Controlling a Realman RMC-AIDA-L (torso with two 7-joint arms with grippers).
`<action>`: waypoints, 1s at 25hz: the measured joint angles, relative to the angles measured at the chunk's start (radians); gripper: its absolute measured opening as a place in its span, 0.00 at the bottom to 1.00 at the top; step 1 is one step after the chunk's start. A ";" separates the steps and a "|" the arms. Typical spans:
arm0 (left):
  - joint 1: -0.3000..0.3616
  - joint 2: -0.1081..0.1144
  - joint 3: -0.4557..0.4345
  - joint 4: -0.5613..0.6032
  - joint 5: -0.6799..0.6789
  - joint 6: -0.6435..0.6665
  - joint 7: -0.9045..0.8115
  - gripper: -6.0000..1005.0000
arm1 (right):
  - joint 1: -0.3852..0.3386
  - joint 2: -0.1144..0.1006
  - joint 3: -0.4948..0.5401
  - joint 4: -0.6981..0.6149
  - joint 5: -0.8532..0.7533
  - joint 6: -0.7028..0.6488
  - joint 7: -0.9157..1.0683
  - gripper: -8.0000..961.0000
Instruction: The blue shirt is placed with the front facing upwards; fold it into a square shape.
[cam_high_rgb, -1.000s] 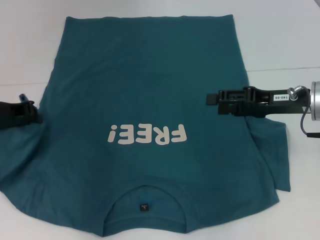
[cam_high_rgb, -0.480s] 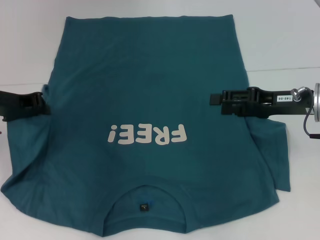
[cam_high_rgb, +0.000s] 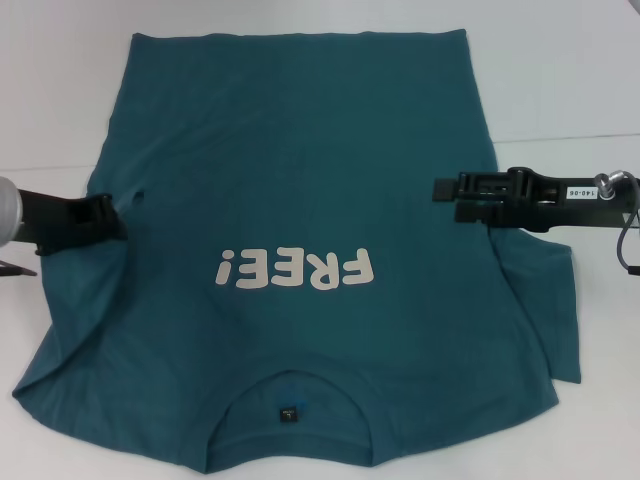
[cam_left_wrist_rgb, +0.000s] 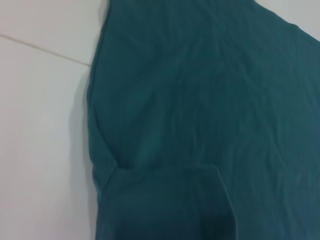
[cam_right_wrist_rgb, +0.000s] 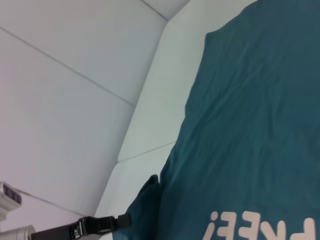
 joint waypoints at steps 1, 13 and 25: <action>-0.002 -0.003 0.000 -0.014 0.000 -0.014 -0.005 0.01 | -0.002 0.000 0.000 0.000 0.000 0.005 0.000 0.78; -0.046 -0.023 -0.001 -0.118 -0.006 -0.127 -0.049 0.01 | -0.009 0.000 -0.002 0.000 -0.002 0.042 -0.004 0.78; -0.052 -0.029 0.012 -0.101 -0.055 -0.050 0.009 0.07 | -0.010 0.000 -0.003 0.009 -0.006 0.061 -0.004 0.78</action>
